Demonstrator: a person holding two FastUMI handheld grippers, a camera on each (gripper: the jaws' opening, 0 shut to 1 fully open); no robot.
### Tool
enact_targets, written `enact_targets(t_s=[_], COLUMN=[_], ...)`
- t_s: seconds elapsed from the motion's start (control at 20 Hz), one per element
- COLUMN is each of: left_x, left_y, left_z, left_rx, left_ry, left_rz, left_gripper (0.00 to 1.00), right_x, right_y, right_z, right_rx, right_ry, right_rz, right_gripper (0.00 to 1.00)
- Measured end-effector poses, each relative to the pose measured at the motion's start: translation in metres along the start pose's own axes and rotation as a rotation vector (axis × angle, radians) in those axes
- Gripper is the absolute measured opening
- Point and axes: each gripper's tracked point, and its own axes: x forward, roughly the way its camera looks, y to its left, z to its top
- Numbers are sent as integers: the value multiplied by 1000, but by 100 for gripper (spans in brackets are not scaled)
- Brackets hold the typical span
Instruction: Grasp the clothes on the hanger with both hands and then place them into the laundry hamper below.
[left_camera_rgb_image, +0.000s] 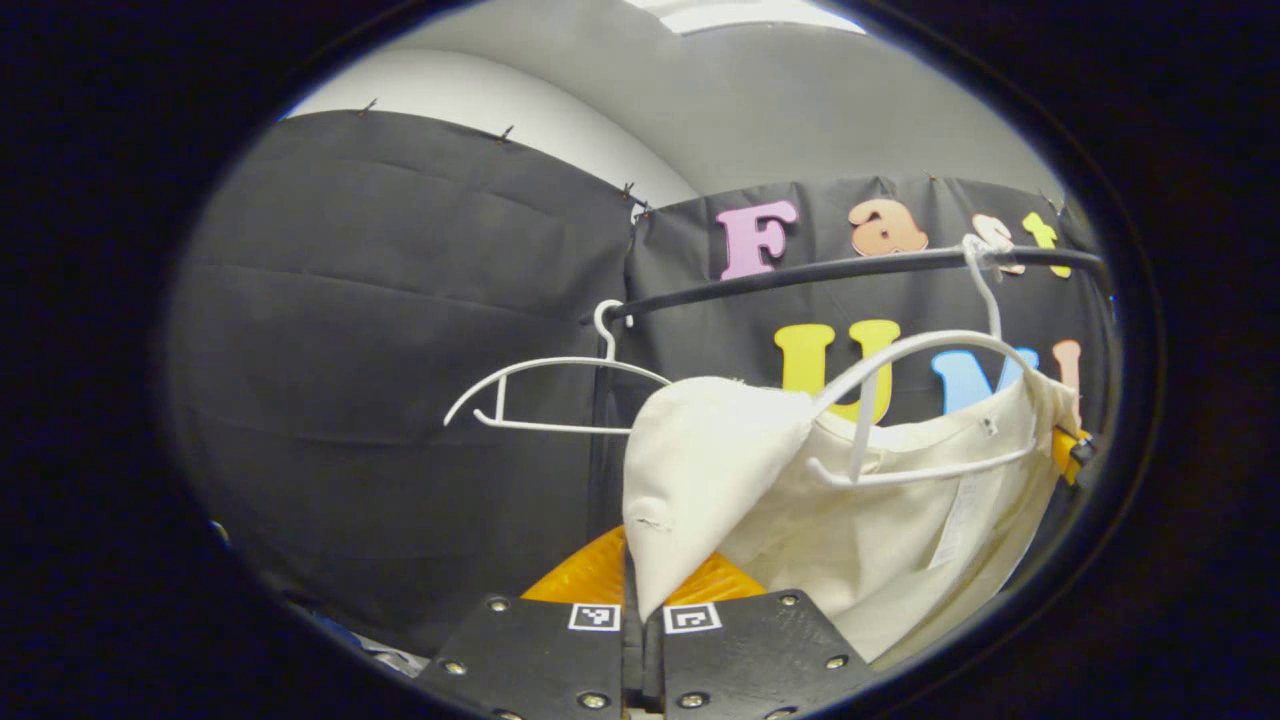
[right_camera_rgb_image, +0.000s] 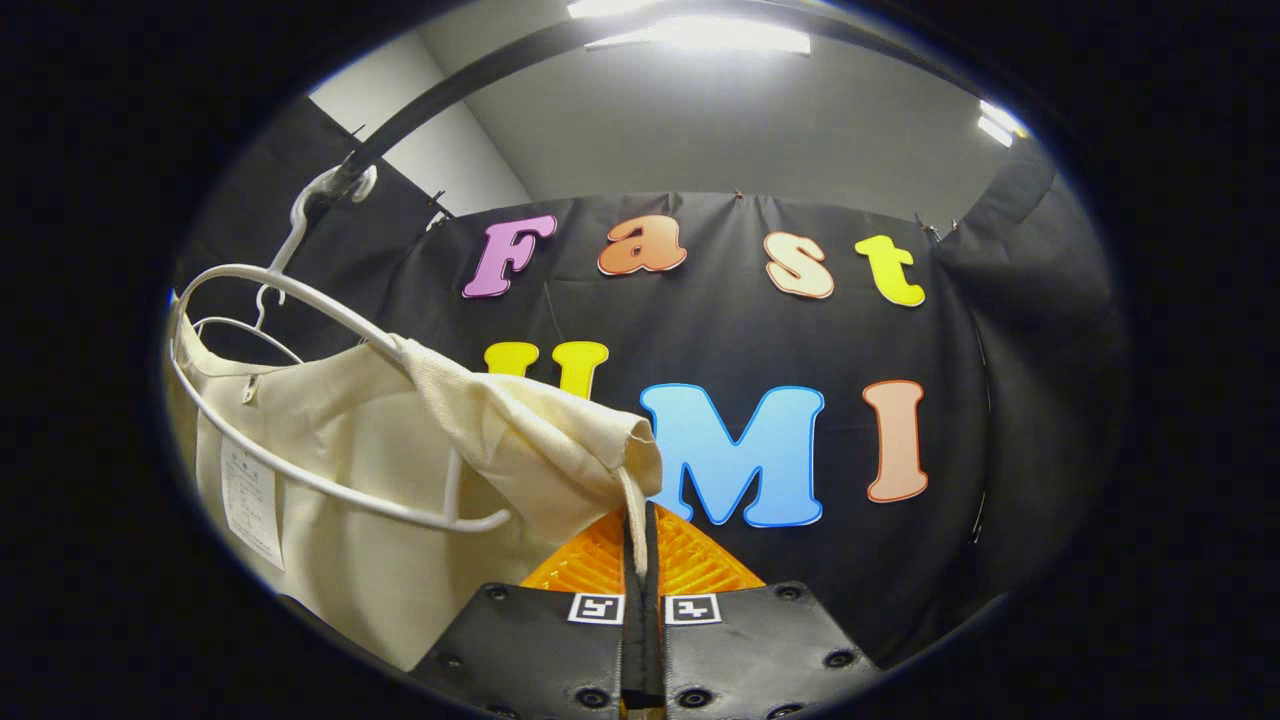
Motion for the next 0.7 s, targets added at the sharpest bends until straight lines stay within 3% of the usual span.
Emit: enact_targets(t_s=[0.15, 0.35, 0.5, 0.7], left_x=[-1, 4, 11, 11], left_y=[3, -4, -6, -9], left_z=[13, 37, 15, -27], left_rx=[-29, 37, 57, 125], left_ry=[-6, -49, -8, 18], left_rz=[-10, -21, -34, -37], left_gripper=[2, 1, 1, 2], right_x=[16, 36, 43, 20], right_y=[-1, 8, 14, 27], right_z=[7, -10, -54, -100], right_rx=[44, 47, 74, 96], right_ry=[-3, 39, 139, 207], right_rz=[13, 37, 56, 76], right_gripper=[1, 0, 1, 1])
